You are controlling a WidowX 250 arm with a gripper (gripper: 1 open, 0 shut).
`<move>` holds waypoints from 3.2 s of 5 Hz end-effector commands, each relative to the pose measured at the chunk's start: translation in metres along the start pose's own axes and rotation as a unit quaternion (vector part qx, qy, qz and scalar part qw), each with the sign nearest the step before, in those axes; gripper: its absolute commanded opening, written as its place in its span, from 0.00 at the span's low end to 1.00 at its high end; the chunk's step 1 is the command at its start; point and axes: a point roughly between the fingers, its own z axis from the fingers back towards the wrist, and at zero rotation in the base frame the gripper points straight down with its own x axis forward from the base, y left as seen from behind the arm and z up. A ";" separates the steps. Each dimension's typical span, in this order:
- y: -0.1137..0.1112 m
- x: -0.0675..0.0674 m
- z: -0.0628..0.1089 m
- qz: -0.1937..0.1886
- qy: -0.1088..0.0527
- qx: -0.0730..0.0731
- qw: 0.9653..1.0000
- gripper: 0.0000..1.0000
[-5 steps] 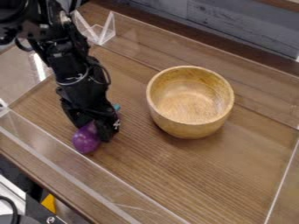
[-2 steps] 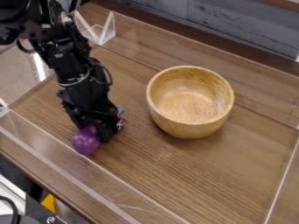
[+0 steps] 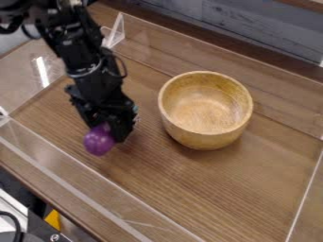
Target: Put the purple eggplant in the brown bowl
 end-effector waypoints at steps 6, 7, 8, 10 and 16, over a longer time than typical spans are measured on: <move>-0.089 0.085 0.014 -0.043 -0.045 0.002 0.998 0.00; -0.094 0.088 0.012 -0.045 -0.045 0.001 0.998 0.00; -0.098 0.090 0.010 -0.048 -0.045 0.000 0.998 0.00; -0.104 0.092 0.006 -0.052 -0.043 -0.002 0.998 0.00; -0.110 0.094 0.000 -0.069 -0.037 0.003 0.997 0.00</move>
